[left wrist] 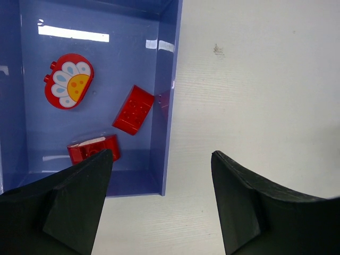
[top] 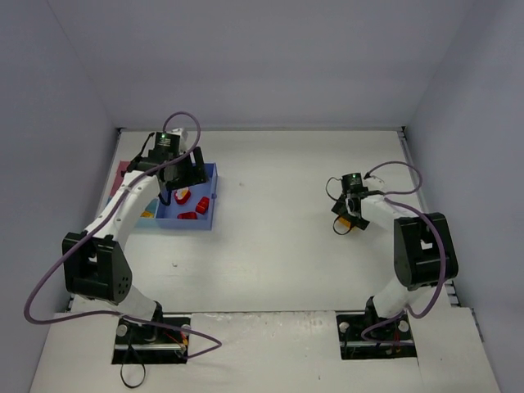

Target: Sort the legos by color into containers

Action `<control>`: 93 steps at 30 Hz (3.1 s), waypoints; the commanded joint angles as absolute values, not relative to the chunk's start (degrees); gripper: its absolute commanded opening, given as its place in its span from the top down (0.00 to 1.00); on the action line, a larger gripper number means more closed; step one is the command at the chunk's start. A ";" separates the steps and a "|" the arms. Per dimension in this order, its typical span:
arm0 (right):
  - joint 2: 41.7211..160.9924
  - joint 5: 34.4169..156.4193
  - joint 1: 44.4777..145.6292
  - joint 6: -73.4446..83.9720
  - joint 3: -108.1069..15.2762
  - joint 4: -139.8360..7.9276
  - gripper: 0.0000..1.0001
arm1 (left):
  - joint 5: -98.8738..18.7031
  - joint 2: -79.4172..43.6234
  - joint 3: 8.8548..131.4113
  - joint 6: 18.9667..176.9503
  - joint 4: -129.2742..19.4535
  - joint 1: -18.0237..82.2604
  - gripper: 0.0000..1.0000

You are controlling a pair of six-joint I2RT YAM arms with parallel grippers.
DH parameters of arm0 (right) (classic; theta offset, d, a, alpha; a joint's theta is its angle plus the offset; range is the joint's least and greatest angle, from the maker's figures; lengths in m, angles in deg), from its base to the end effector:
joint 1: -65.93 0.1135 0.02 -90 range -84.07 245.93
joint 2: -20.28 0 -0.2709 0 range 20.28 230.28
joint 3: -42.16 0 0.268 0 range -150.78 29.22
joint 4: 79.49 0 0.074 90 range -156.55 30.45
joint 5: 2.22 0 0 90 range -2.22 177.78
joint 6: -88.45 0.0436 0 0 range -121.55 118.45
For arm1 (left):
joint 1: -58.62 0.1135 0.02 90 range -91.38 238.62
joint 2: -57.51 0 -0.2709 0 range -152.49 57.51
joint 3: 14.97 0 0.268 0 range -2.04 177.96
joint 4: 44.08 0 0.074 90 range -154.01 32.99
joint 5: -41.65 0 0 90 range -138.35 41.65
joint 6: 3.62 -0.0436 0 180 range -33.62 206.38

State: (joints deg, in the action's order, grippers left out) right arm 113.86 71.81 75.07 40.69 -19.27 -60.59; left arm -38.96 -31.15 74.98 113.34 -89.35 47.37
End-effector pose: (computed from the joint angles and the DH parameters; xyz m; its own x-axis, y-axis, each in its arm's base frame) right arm 0.3343 0.0416 0.1511 -0.5563 0.5651 -0.6092 0.5295 0.8061 0.2642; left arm 0.3574 -0.0783 0.3091 -0.7465 -0.3076 -0.5900 -0.0346 0.9035 -0.4272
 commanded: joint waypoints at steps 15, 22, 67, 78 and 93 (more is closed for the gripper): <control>91.91 105.05 93.34 -4.79 -15.69 -85.36 1.00 | -11.09 -27.48 79.88 112.92 -88.22 42.10 0.31; 89.88 114.31 98.00 -10.86 -19.29 -82.82 1.00 | -6.16 -27.92 81.11 114.06 -86.90 37.35 0.31; 90.77 114.24 102.58 -13.59 -14.82 -79.38 1.00 | 6.32 -33.55 86.46 115.83 -88.55 38.92 1.00; 92.26 113.18 102.58 -14.12 -15.96 -78.94 1.00 | 5.20 -31.97 86.03 111.43 -93.84 46.40 1.00; 93.75 113.44 102.58 -13.94 -18.24 -78.59 1.00 | -44.04 -40.03 85.68 106.77 -94.20 49.65 0.72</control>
State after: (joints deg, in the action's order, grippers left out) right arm 94.16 113.51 102.72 -13.63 -14.86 -76.11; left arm -36.16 -37.69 83.81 108.25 -97.42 49.67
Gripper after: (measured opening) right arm 0.625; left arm 0.299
